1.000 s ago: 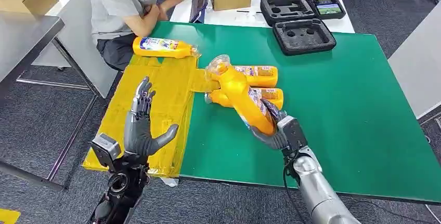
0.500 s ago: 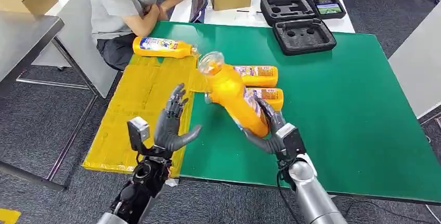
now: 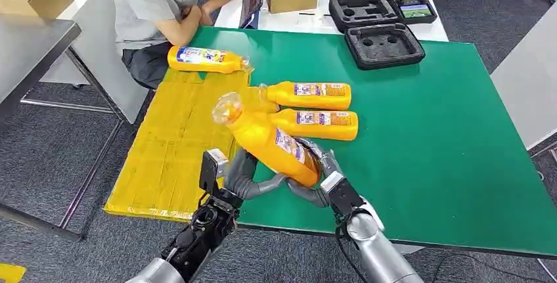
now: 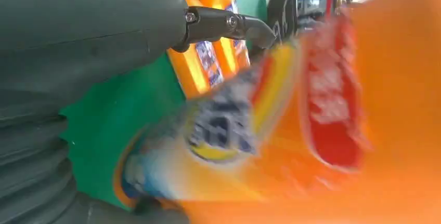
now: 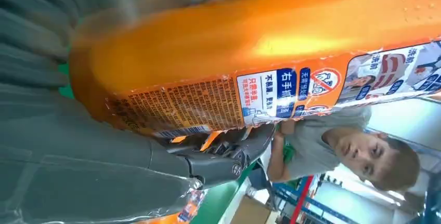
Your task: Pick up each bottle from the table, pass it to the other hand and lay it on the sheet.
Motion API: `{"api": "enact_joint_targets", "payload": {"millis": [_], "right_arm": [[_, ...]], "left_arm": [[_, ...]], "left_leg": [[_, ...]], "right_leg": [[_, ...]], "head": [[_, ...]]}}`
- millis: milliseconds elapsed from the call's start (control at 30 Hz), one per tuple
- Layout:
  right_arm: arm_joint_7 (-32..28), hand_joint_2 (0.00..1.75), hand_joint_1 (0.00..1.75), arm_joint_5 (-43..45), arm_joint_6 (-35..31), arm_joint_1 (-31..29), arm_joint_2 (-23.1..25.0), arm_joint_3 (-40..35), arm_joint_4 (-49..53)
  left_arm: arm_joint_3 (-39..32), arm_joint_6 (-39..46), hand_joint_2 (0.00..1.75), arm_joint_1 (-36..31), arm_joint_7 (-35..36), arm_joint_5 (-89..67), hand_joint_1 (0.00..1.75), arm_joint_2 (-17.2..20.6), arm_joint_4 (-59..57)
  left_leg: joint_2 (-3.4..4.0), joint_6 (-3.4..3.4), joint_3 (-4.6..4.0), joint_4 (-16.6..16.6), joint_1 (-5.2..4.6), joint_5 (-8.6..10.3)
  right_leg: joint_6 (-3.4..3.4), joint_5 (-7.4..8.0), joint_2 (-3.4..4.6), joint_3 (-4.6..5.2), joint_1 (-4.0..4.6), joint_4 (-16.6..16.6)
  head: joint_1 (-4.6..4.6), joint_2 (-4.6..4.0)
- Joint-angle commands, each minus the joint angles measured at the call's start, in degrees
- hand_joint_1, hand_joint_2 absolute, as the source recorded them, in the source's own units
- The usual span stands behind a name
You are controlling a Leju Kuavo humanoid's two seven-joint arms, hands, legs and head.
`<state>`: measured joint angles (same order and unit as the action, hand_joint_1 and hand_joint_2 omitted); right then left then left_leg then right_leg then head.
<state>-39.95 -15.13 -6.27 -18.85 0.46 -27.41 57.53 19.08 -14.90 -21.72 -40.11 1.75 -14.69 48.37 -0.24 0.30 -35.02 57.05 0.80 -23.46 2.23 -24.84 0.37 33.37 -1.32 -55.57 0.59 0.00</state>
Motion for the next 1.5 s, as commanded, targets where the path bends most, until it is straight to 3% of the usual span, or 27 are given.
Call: {"api": "enact_joint_targets", "payload": {"millis": [33, 800, 833, 867, 1433, 1467, 1500], "right_arm": [[0.0, 1.75, 1.75, 0.0, -0.6, -4.0, 0.3, -2.5, -7.7], [0.0, 1.75, 1.75, -0.4, -1.9, -2.9, 0.4, -1.9, -9.4], [0.0, 1.75, 1.75, -0.4, -1.9, -2.8, 0.3, -2.0, -9.1], [0.0, 1.75, 1.75, -0.3, -1.9, -2.7, 0.3, -2.1, -9.0], [0.0, 1.75, 1.75, -0.4, 0.3, -4.4, 2.0, -3.1, -11.1], [0.0, 1.75, 1.24, 0.2, 0.6, -4.4, 2.1, -2.8, -10.9], [0.0, 1.75, 0.45, 0.2, 0.3, -4.6, 2.2, -2.5, -11.6]], "left_arm": [[2.2, -0.4, 1.75, -2.8, 0.1, 0.5, 0.00, 0.1, -4.3], [1.2, -0.9, 1.75, -3.4, 0.1, 2.3, 0.02, 0.6, -2.2], [1.5, -1.3, 1.75, -2.9, 0.1, 2.0, 1.61, 0.8, -0.8], [1.4, -1.9, 1.75, -2.6, 0.1, 2.2, 1.75, 0.8, -0.5], [1.7, -5.5, 1.75, -0.1, 0.1, 2.5, 1.75, 1.1, 4.0], [1.8, -5.4, 1.75, 0.0, 0.1, 2.2, 1.75, 1.3, 4.5], [1.7, -5.3, 1.75, 0.1, 0.1, 2.2, 1.75, 1.3, 4.7]], "left_leg": [[0.07, 0.03, 0.25, 0.0, 0.04, -0.12], [0.04, 0.02, 0.10, 0.0, 0.02, -0.05], [0.04, 0.03, 0.18, 0.0, 0.04, -0.10], [0.04, 0.02, 0.10, 0.0, 0.03, -0.06], [0.10, 0.03, 0.16, 0.0, 0.02, -0.11], [0.09, 0.02, 0.10, 0.0, 0.01, -0.07], [0.08, 0.02, 0.03, 0.0, 0.00, -0.04]], "right_leg": [[-0.13, -0.08, 0.01, -0.27, 0.07, 0.0], [-0.09, -0.03, 0.00, -0.09, 0.04, 0.0], [-0.13, -0.07, -0.01, -0.19, 0.07, 0.0], [-0.09, -0.03, 0.00, -0.10, 0.05, 0.0], [-0.11, -0.07, 0.04, -0.16, 0.05, 0.0], [-0.09, -0.04, 0.04, -0.09, 0.03, 0.0], [-0.06, -0.01, 0.05, -0.02, 0.02, 0.0]], "head": [[0.00, 0.00], [0.00, 0.00], [0.02, 0.00], [0.00, 0.00], [0.02, 0.00], [0.00, 0.00], [0.00, 0.00]]}}
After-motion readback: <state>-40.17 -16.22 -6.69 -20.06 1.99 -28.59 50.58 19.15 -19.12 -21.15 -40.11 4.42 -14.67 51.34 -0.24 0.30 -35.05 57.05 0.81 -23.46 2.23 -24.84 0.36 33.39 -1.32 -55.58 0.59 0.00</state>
